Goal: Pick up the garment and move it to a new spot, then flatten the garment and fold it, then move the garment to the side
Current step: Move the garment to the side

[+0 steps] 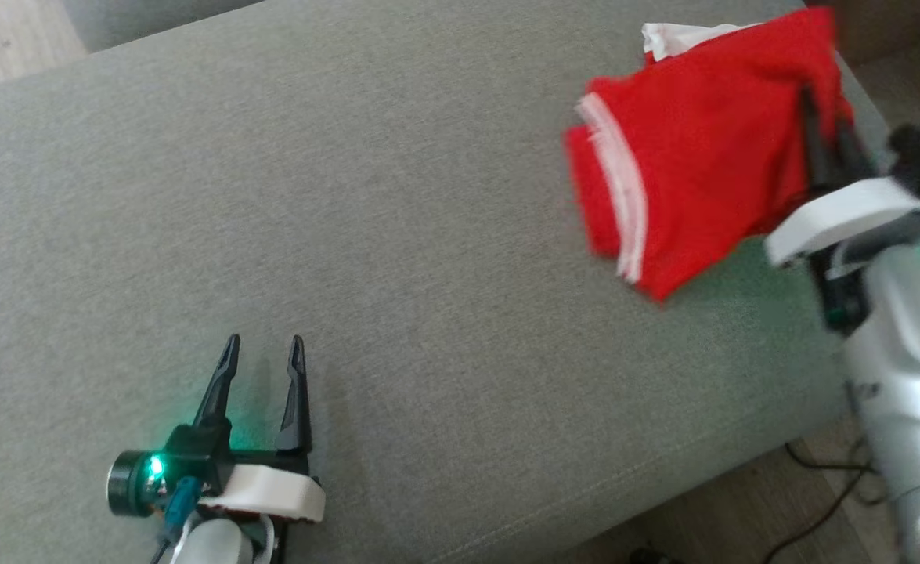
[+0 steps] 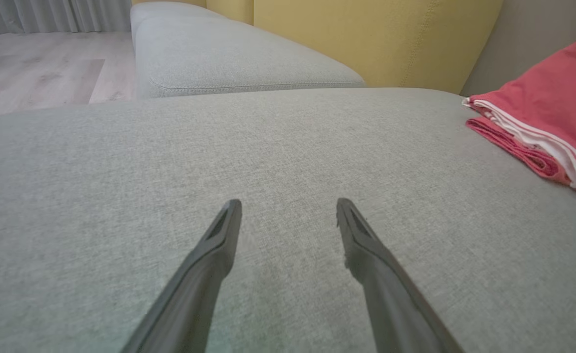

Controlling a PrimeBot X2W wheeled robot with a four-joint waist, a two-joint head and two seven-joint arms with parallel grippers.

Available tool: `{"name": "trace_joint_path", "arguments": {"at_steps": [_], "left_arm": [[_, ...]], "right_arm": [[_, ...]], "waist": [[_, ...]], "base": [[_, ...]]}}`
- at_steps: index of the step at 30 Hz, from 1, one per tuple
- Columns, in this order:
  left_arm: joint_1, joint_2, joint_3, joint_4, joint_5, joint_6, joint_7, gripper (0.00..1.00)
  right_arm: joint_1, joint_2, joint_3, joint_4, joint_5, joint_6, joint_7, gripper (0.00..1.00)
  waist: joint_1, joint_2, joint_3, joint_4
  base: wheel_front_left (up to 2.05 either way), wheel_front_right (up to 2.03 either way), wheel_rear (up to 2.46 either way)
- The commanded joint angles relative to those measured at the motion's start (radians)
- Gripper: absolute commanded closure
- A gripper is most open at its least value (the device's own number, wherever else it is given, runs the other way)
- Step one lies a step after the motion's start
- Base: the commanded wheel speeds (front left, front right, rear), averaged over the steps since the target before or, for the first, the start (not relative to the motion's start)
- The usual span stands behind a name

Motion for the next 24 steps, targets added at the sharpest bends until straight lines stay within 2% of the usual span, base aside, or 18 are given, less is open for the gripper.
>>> {"name": "trace_joint_path", "arguments": {"at_steps": [1, 9, 15, 16, 17, 21, 24], "left_arm": [[-0.038, 0.002, 0.026, -0.027, 0.006, 0.002, -0.006, 0.00], [-0.046, 0.002, 0.024, -0.026, 0.010, 0.002, -0.006, 0.00], [-0.057, 0.002, 0.027, -0.025, 0.019, 0.006, -0.006, 0.00], [-0.060, 0.002, 0.028, -0.024, 0.019, 0.007, -0.006, 0.00], [-0.062, 0.002, 0.029, -0.024, 0.021, 0.008, -0.006, 0.00], [-0.066, 0.002, 0.037, -0.023, 0.020, 0.012, -0.006, 0.00], [-0.063, 0.002, 0.043, -0.025, 0.017, 0.018, -0.006, 0.00]], "right_arm": [[-0.031, -0.019, 0.006, -0.020, -0.013, 0.003, 0.002, 1.00], [-0.136, -0.127, -0.083, 0.099, -0.138, 0.003, 0.014, 1.00], [-0.223, -0.192, -0.215, 0.175, -0.282, 0.003, 0.017, 1.00], [-0.234, -0.196, -0.251, 0.178, -0.304, 0.003, 0.013, 0.71], [-0.242, -0.198, -0.289, 0.182, -0.327, 0.003, 0.011, 0.00], [-0.265, -0.166, -0.411, 0.160, -0.412, 0.003, -0.007, 0.00], [-0.258, -0.096, -0.437, 0.118, -0.449, 0.003, -0.016, 0.00]], "waist": [[-0.0001, 0.0000, 0.002, 0.007], [-0.0001, 0.0000, 0.014, 0.043], [-0.0001, 0.0000, 0.033, 0.068], [-0.0001, 0.0000, 0.036, 0.071], [-0.0001, 0.0000, 0.039, 0.074], [-0.0001, 0.0000, 0.041, 0.083], [-0.0001, 0.0000, 0.034, 0.087]], "base": [[0.00, 0.00, 0.00], [0.00, 0.00, 0.00], [0.00, 0.00, 0.00], [0.00, 0.00, 0.00], [0.00, 0.00, 0.00], [0.00, 0.00, 0.00], [0.00, 0.00, 0.00]]}}
